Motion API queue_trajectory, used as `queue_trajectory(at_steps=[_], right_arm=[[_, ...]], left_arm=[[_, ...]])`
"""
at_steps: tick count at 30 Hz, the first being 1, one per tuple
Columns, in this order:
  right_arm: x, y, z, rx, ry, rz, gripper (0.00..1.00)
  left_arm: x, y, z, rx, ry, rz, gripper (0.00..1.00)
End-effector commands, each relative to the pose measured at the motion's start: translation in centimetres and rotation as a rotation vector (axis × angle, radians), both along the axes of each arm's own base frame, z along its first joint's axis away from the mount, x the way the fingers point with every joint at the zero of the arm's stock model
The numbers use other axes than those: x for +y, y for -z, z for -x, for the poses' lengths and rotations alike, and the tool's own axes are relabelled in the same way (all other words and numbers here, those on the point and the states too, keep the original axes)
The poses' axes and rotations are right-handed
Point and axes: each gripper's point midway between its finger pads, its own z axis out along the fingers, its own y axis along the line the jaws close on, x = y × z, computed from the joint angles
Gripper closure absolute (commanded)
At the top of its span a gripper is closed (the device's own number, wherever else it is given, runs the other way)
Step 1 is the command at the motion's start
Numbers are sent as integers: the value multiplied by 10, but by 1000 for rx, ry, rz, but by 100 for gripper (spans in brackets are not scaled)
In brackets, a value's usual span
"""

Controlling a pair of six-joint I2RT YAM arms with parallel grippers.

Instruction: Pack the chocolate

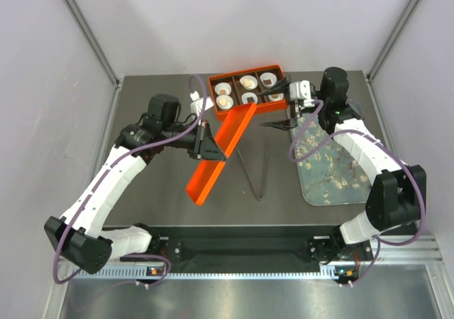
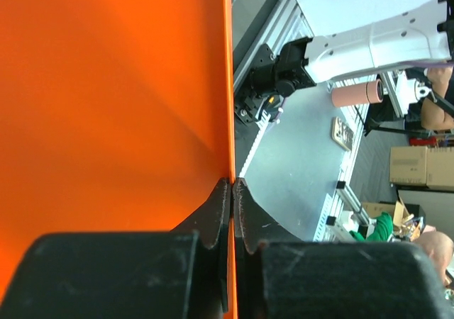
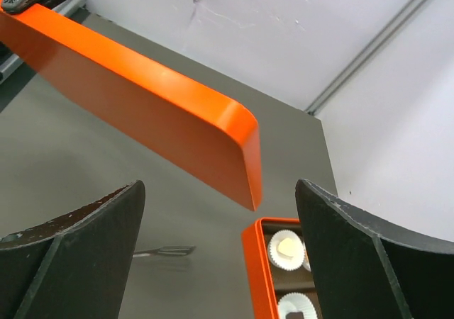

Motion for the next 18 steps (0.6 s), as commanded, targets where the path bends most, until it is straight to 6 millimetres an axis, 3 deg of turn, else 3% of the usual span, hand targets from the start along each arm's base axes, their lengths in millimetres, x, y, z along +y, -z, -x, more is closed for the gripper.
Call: queue_trajectory(at_steps=[1,10,17,18], right_arm=[[-1,-21,9,-110,-99,-25,14],[6,-17,7,-97,-154,-27,15],[12,-13,26,-86,-250,-24,20],[14,-5,30,-64,-257,-17,19]], left_arm=[[-6,-22,5,-94,73,54,100],[-11,-23,12,-105,151,67,100],[-13,-26,17,-150,222,85,100],[-13,-26,17,-157,224,83,100]])
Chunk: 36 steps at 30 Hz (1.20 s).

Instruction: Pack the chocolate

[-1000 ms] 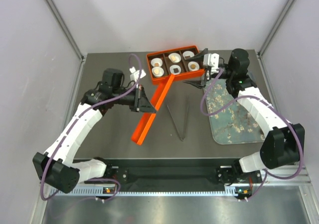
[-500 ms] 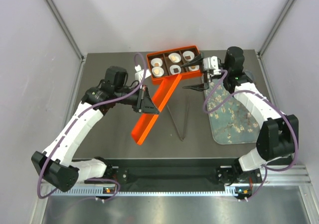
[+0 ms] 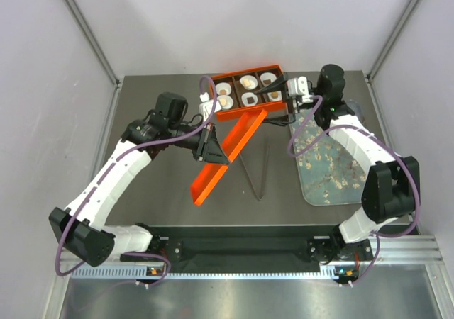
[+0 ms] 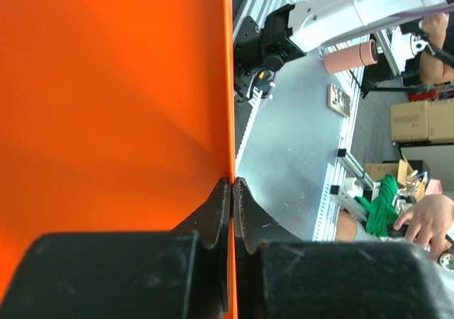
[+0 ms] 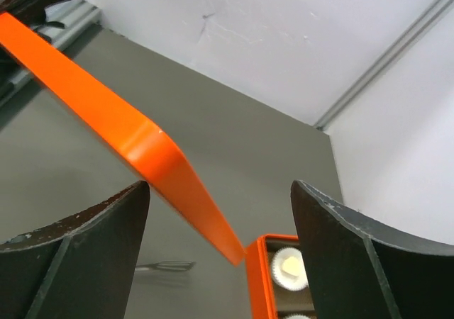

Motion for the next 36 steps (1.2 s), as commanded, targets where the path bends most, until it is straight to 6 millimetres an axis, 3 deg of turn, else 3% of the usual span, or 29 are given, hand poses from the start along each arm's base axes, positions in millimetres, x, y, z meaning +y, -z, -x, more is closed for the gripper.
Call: queue_trajectory(at_steps=[1,2,4,7,14,15,16,17,19,20,22,23,25,26,31,36], right_arm=[[6,-3,42,30,-203,19,20],[8,-10,42,-92,-206,-1,20],[10,-7,51,1,-215,29,23],[15,-5,51,-27,-226,23,30],[15,-5,51,-5,-227,28,66],[15,-6,51,-5,-226,29,71],[15,-8,52,19,-228,34,87],[15,-10,51,13,-228,33,87],[16,-9,51,30,-228,37,95],[16,-10,49,27,-225,35,99],[17,-10,47,25,-220,29,100],[18,-13,43,24,-203,13,100],[21,-16,38,42,-181,-8,100],[22,-22,33,45,-163,-26,100],[29,-41,13,123,-93,-105,100],[34,-64,-1,251,-60,-172,100]], left_arm=[[-4,-30,5,-134,91,89,100],[-4,-31,5,-135,94,89,100],[-4,-32,5,-149,95,89,100],[-2,-34,4,-187,97,80,100],[2,-26,-19,-281,38,-7,100],[3,-23,-29,-294,5,-38,100],[4,-21,-46,-310,-54,-87,100],[4,-26,-47,-322,-56,-80,100],[9,-26,-71,-304,-154,-112,100],[13,-39,-86,-309,-213,-84,100],[20,-50,-106,-308,-284,-48,100],[31,-65,-126,-326,-353,-1,100],[41,-79,-141,-325,-387,66,99],[53,-95,-158,-338,-453,118,99],[67,-127,-184,-400,-508,185,95],[87,-140,-202,-455,-570,170,86]])
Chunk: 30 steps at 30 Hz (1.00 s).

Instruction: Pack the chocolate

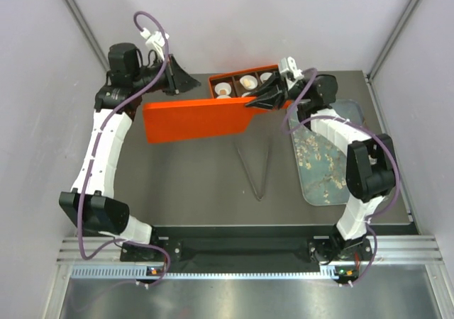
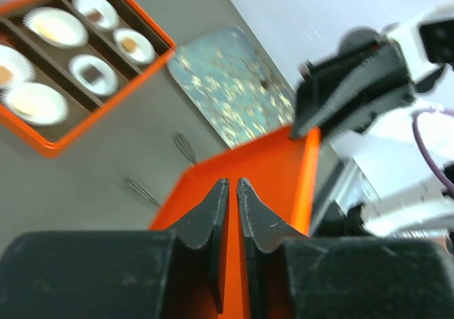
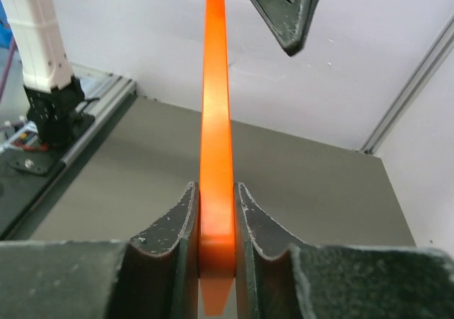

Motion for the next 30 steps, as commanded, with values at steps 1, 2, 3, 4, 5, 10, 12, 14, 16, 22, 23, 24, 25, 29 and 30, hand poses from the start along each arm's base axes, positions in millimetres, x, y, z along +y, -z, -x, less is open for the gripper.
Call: queue_trajectory(at_steps=[1,2,3,4,5,10,12,14,16,22,23,24,25,29,30], right_arm=[[4,-45,-4,21,35,-107,100],[5,-51,-4,46,30,-114,100],[6,-52,-5,59,28,-115,100],[7,-53,-4,57,19,-109,100],[8,-52,-3,58,17,-106,100],[11,-46,-10,178,46,-94,100],[14,-45,-11,210,50,-85,100],[16,-42,-12,252,54,-68,100],[16,-39,-12,277,55,-56,100],[14,-20,-13,345,84,-19,100],[13,-16,-16,361,92,-10,100],[12,-15,-17,371,97,-6,100],[11,-15,-18,379,99,-2,100],[2,-8,-23,415,116,12,100],[0,-10,-22,398,116,3,100]], left_arm=[[20,-50,-21,-185,-97,17,85],[35,-54,-27,-196,-149,13,84],[44,-58,-30,-202,-182,14,82],[51,-63,-33,-217,-206,17,81],[69,-65,-36,-214,-245,26,79],[103,-76,-33,-278,-307,11,65],[115,-78,-33,-329,-312,-9,57],[120,-76,-32,-362,-284,-24,54],[118,-70,-27,-373,-216,-22,52],[150,-79,-16,-415,-119,89,47],[151,-76,-12,-409,-68,102,46],[152,-74,-12,-406,-40,111,46],[154,-78,-8,-428,-17,114,45],[152,-51,-7,-358,64,120,30],[151,-42,-6,-339,73,125,30]])
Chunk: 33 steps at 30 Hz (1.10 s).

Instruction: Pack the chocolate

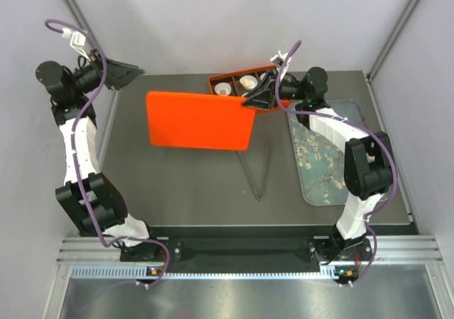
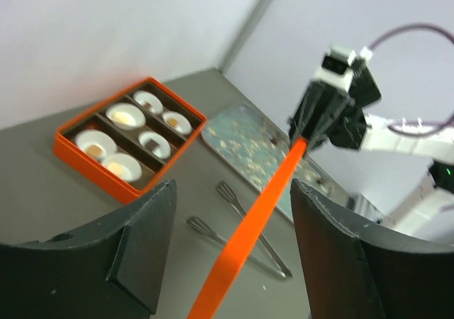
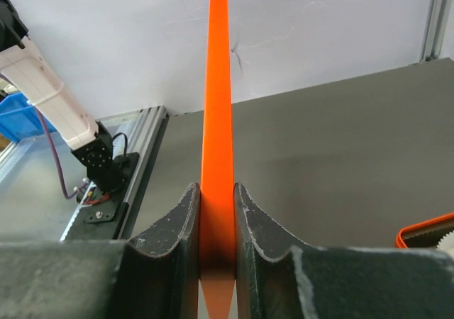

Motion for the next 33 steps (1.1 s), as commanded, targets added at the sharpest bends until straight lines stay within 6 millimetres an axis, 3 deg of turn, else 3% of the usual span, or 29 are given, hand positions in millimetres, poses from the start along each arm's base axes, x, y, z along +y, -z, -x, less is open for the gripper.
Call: queue_trajectory(at_steps=[1,9,15,23,27,30,33], right_arm=[[-13,-36,3,-100,50,-49,100],[-30,-46,-11,-29,70,-52,100],[-40,-55,-13,-40,67,-85,100],[-41,-57,-16,-18,69,-92,100],[-41,-59,-15,-17,72,-97,100],[-40,-59,-21,-6,86,-92,100],[-41,-61,-32,17,119,-95,100]], left_arm=[[-18,10,26,-66,153,-78,30],[-35,47,41,5,235,-79,28],[-34,73,30,70,228,-53,28],[-49,87,24,98,245,-43,26],[-74,94,24,105,318,-49,27],[-82,103,28,132,347,-46,35],[-84,111,34,175,367,-28,51]])
